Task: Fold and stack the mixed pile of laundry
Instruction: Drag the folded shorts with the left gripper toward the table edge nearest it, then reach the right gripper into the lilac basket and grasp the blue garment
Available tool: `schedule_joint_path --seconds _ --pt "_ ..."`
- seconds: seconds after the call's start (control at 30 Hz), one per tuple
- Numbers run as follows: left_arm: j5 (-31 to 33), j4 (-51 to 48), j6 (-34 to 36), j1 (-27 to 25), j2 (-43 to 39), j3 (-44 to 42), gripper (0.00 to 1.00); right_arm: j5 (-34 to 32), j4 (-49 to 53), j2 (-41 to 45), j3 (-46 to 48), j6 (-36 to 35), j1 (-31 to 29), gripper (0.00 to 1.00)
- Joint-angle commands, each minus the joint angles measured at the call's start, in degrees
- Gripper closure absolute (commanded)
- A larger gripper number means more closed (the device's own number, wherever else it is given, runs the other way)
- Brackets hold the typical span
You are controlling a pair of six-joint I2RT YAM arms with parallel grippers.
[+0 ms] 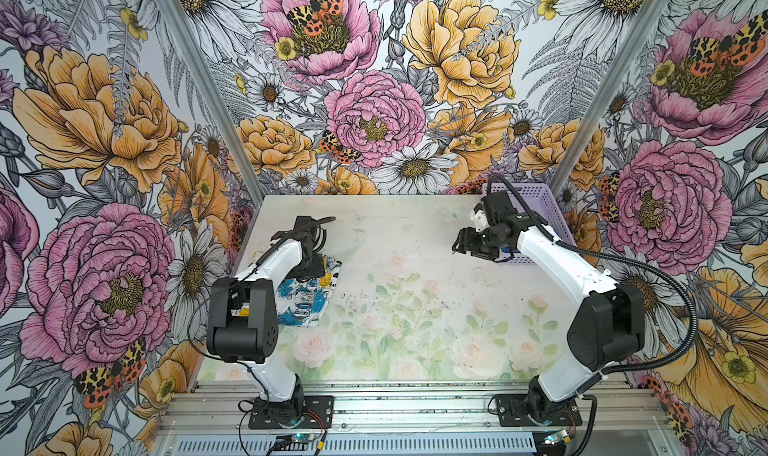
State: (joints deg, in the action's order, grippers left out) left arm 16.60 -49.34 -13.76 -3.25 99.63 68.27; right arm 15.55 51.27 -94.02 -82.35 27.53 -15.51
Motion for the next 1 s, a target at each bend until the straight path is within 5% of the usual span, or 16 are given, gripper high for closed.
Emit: schedule_joint_path --seconds 0.0,0.47,0.7,0.97 --pt "-2.9 4.2 -2.1 0.4 3.5 0.3 0.16 -1.6 0.3 3.4 2.0 0.4 -0.1 0.35" --pt "-4.2 7.3 -5.6 0.8 10.8 4.5 0.25 -3.0 0.4 4.9 3.7 -0.1 1.9 0.34" --pt "-6.2 5.4 -7.5 -2.0 1.6 3.6 0.08 -9.7 0.6 -3.5 -7.9 -2.4 10.5 0.3" --pt "-7.6 2.2 -11.1 -7.7 -7.4 3.8 0.01 -18.9 0.8 -19.4 -21.0 -2.8 20.6 0.21"
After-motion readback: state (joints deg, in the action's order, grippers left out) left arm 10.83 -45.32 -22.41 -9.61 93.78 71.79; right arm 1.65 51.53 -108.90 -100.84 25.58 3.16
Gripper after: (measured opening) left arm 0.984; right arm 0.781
